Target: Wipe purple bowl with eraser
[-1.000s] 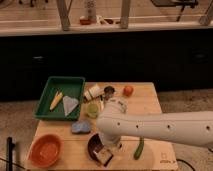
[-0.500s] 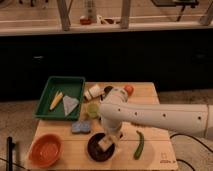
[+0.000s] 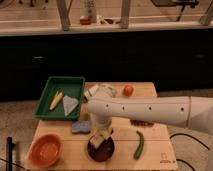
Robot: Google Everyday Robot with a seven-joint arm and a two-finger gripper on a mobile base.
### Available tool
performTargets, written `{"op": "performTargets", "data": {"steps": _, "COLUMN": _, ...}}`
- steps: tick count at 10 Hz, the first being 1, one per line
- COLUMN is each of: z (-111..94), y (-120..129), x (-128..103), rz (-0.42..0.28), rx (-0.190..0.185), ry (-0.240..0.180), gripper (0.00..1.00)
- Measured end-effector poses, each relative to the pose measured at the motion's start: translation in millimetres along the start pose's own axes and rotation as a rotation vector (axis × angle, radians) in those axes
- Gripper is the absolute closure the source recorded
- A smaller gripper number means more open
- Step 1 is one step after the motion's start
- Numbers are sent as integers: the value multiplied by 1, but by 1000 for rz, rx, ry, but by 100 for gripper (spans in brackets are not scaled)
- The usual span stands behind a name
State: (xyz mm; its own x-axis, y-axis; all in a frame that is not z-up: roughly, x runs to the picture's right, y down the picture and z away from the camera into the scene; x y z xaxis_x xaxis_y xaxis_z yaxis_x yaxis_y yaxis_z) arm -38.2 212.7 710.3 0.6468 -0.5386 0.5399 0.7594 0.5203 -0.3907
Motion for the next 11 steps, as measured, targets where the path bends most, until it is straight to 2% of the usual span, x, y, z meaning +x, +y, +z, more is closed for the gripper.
{"op": "performTargets", "data": {"steps": 3, "z": -3, "y": -9, "x": -25, "rz": -84, "rx": -7, "ry": 0, "gripper": 100}}
{"op": "performTargets", "data": {"steps": 5, "z": -4, "y": 2, "x": -48, "rz": -124, "rx": -11, "ry": 0, "gripper": 100}}
{"op": "performTargets", "data": {"steps": 8, "z": -2, "y": 33, "x": -61, "rz": -111, "rx": -19, "ry": -5, "gripper": 100}}
{"op": "performTargets", "data": {"steps": 11, "z": -2, "y": 62, "x": -49, "rz": -46, "rx": -24, "ry": -4, "gripper": 100}}
